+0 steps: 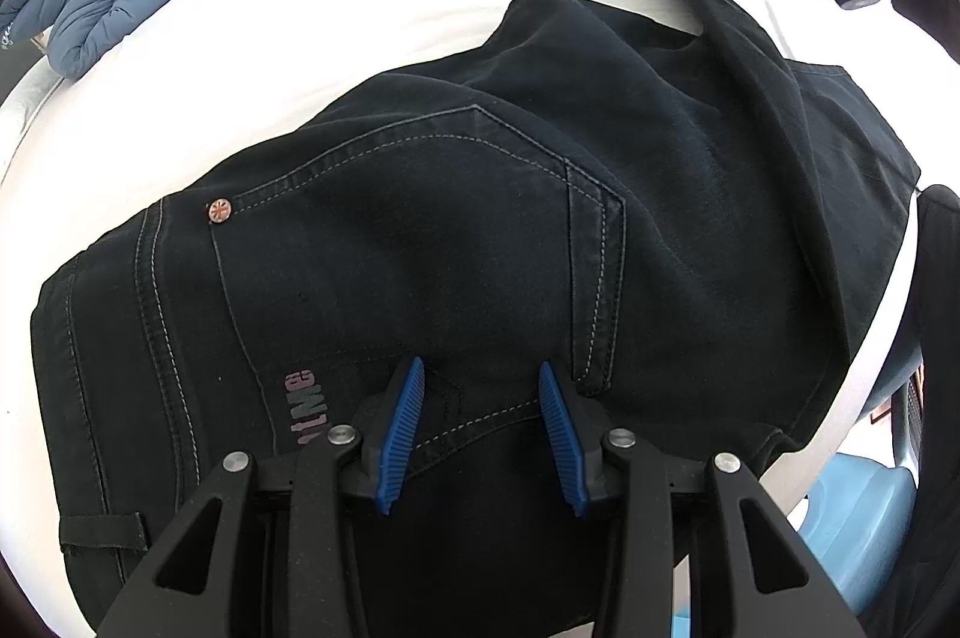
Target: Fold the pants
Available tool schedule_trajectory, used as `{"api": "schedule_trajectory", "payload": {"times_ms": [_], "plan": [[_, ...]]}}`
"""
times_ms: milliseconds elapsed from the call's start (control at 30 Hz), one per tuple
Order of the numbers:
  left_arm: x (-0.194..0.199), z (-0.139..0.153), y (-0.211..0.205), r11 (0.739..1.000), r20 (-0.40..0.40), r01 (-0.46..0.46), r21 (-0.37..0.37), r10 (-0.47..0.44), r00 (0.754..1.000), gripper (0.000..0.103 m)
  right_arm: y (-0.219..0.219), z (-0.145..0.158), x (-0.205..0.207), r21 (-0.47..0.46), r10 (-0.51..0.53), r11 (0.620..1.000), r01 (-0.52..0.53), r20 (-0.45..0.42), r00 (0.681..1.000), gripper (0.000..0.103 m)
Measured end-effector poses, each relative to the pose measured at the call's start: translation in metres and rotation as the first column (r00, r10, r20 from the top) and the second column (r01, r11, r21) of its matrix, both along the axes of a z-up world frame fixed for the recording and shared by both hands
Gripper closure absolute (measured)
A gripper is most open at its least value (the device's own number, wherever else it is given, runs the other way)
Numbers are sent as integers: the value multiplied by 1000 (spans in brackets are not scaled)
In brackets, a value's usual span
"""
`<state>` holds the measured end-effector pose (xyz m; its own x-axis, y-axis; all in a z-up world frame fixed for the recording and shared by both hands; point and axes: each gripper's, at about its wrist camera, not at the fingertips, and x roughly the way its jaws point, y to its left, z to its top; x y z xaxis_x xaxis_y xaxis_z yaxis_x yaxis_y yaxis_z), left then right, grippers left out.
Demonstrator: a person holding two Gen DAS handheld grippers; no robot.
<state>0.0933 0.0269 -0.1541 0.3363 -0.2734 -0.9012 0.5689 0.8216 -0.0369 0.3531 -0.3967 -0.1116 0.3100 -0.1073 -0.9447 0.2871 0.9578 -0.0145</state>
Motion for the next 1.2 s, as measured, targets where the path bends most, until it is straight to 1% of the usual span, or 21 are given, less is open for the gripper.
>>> {"api": "schedule_trajectory", "payload": {"times_ms": [67,133,200,267,333,400,433,500,533,633,667,733,900,967,1033,1067,1100,1133,1200], "plan": [[0,-1,-2,1000,-2,-1,2,1,1000,60,-15,22,-16,44,-25,999,22,77,997,99],[0,-1,-4,1000,-4,-2,4,2,1000,60,-34,44,-36,99,-59,994,43,157,986,99],[-1,0,-6,1000,-2,-4,9,4,1000,60,-59,65,-68,151,-109,986,75,231,967,99],[-1,-1,-7,1000,-1,-7,12,7,1000,60,-79,83,-114,208,-182,970,122,301,936,99],[-1,-1,-9,1000,0,-9,15,9,1000,60,-110,89,-165,264,-278,945,192,343,897,99],[0,-2,-10,1000,-2,-9,18,9,1000,60,-134,83,-218,340,-389,901,271,348,853,99],[1,-4,-9,1000,-5,-7,18,7,1000,60,-145,74,-250,378,-451,869,320,338,826,99],[2,-3,-9,1000,-8,-7,18,7,1000,60,-156,56,-289,407,-517,831,378,315,796,99],[2,-4,-10,1000,-8,-9,18,9,1000,60,-161,43,-309,427,-557,804,413,297,776,99],[4,-3,-10,1000,-10,-16,22,16,1000,60,-175,1,-356,522,-680,686,507,211,702,99],[4,-3,-10,999,-14,-19,25,19,1000,60,-179,-7,-361,534,-696,666,520,195,691,99],[5,-2,-12,999,-19,-22,40,23,1000,60,-183,-21,-370,536,-706,656,531,188,683,99],[8,-1,-18,998,-29,-32,51,34,999,60,-179,-21,-378,558,-716,639,530,177,675,99],[8,0,-18,998,-32,-35,50,37,999,60,-173,-23,-410,552,-712,645,529,182,678,99],[9,0,-19,998,-33,-35,51,37,999,60,-182,-25,-413,553,-714,640,534,172,678,99],[10,0,-19,998,-33,-34,52,36,999,60,-177,-25,-420,551,-715,638,538,165,680,99],[10,1,-19,998,-33,-35,52,36,999,60,-180,-28,-421,550,-706,640,536,145,693,99],[10,1,-20,998,-32,-34,51,36,999,60,-168,-31,-427,543,-692,647,535,123,712,98],[10,1,-19,998,-33,-34,51,36,999,60,-172,-32,-428,542,-681,652,531,111,724,98]]}}
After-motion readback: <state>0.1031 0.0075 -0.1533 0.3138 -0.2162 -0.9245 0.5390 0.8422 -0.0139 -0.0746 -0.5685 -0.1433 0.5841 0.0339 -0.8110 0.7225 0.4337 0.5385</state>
